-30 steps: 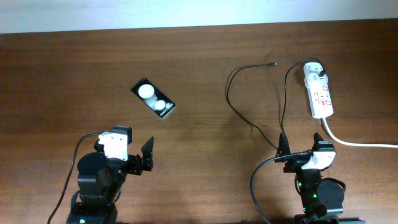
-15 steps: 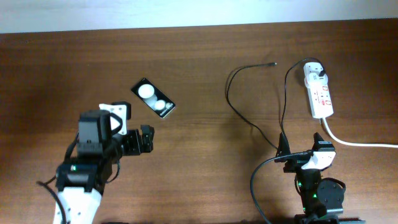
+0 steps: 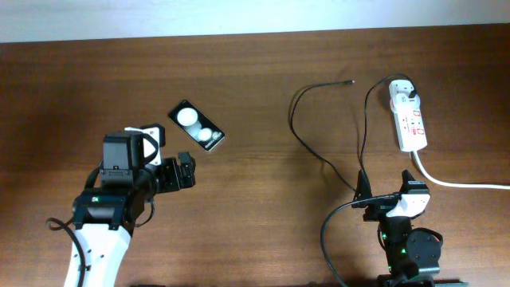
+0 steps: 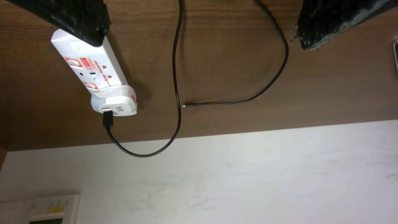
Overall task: Plug charger to phone and switch on socket
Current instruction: 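Position the open left gripper above the phone's long edges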
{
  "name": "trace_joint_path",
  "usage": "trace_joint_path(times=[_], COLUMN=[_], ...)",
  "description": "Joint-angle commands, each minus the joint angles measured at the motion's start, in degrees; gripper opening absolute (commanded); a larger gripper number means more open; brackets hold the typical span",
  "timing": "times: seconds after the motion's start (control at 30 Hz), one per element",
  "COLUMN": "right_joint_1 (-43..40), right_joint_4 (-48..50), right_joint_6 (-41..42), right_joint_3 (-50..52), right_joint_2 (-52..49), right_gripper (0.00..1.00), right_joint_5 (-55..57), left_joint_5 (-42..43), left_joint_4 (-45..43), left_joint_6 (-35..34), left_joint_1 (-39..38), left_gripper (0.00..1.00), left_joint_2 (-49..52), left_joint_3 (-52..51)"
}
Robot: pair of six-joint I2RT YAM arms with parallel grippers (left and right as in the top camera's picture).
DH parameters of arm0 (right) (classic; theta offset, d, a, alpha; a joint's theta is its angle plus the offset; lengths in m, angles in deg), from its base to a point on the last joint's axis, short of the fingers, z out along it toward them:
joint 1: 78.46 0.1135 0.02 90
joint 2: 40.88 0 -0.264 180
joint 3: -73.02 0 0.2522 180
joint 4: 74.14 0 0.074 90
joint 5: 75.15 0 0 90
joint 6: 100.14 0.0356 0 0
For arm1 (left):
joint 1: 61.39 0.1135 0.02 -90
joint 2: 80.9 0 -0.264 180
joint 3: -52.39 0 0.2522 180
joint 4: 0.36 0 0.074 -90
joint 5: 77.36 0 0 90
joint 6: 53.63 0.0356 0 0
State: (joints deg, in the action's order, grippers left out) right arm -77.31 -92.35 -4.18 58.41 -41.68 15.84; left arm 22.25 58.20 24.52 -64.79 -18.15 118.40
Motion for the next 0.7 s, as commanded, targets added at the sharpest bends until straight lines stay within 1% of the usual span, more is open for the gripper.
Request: trace_joint_path(times=[0.0, 0.03, 0.07, 0.1, 0.13, 0.2, 0.23, 0.33, 0.37, 0.4, 0.47, 0.67], right_joint_1=[0.31, 0.31, 0.31, 0.31, 0.31, 0.31, 0.31, 0.31, 0.31, 0.31, 0.31, 0.31], right_joint_4=[-0.09, -0.09, -0.09, -0.09, -0.09, -0.09, -0.09, -0.09, -0.09, -0.09, -0.09, -0.09], right_joint_6=[0.04, 0.04, 0.04, 0.04, 0.04, 0.04, 0.04, 0.04, 0.04, 0.04, 0.04, 0.04], right_joint_3=[0.52, 0.52, 0.52, 0.52, 0.52, 0.52, 0.52, 0.52, 0.52, 0.52, 0.52, 0.52], right_joint_2=[0.44, 0.44, 0.44, 0.44, 0.44, 0.44, 0.44, 0.44, 0.44, 0.44, 0.44, 0.44], right_gripper=[0.99, 0.99, 0.99, 0.99, 0.99, 0.99, 0.99, 0.99, 0.99, 0.99, 0.99, 0.99], right_joint_5=[-0.52, -0.52, -0.52, -0.52, -0.52, -0.52, -0.52, -0.52, -0.52, -0.52, -0.52, -0.52], left_joint_5=[-0.63, -0.74, -1.57, -1.97, -2.01, -6.40, -7.85, -8.13, -8.15, -8.15, -8.15, -8.52], left_joint_4=[1.22, 1.31, 1.42, 1.81, 2.51, 5.53, 7.50, 12.35, 13.70, 14.32, 16.50, 27.04], left_joint_6=[-0.79, -1.90, -5.01, -6.69, -7.23, -9.38, -9.86, -13.38, -16.11, -17.09, -17.27, -21.14], left_joint_1=[0.20, 0.20, 0.20, 0.20, 0.20, 0.20, 0.20, 0.20, 0.20, 0.20, 0.20, -0.83], left_gripper=[0.99, 0.99, 0.99, 0.99, 0.99, 0.99, 0.99, 0.99, 0.99, 0.99, 0.99, 0.99], left_joint_2=[0.26, 0.26, 0.26, 0.26, 0.26, 0.26, 0.28, 0.31, 0.57, 1.33, 5.55, 28.11], left_joint_3=[1.38, 1.38, 1.38, 1.38, 1.44, 2.58, 4.17, 11.32, 15.08, 17.73, 25.16, 56.63])
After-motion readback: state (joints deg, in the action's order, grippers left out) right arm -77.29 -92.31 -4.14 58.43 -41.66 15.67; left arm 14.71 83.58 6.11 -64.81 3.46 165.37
